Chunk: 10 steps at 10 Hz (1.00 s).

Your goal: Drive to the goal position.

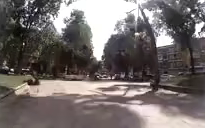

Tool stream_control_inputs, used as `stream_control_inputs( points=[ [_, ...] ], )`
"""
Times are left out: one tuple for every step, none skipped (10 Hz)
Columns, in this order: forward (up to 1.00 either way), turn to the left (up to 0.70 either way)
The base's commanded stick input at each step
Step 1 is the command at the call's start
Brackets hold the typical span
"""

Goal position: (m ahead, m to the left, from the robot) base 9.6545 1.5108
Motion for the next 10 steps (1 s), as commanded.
stream_control_inputs(
  points=[
    [0.7, 0.0],
    [0.7, 0.0],
    [0.7, 0.0],
    [0.7, 0.0],
    [0.7, 0.0],
    [0.7, 0.0],
    [0.7, 0.0],
    [0.7, 0.0],
    [0.7, 0.0],
    [0.7, 0.0]
  ],
)
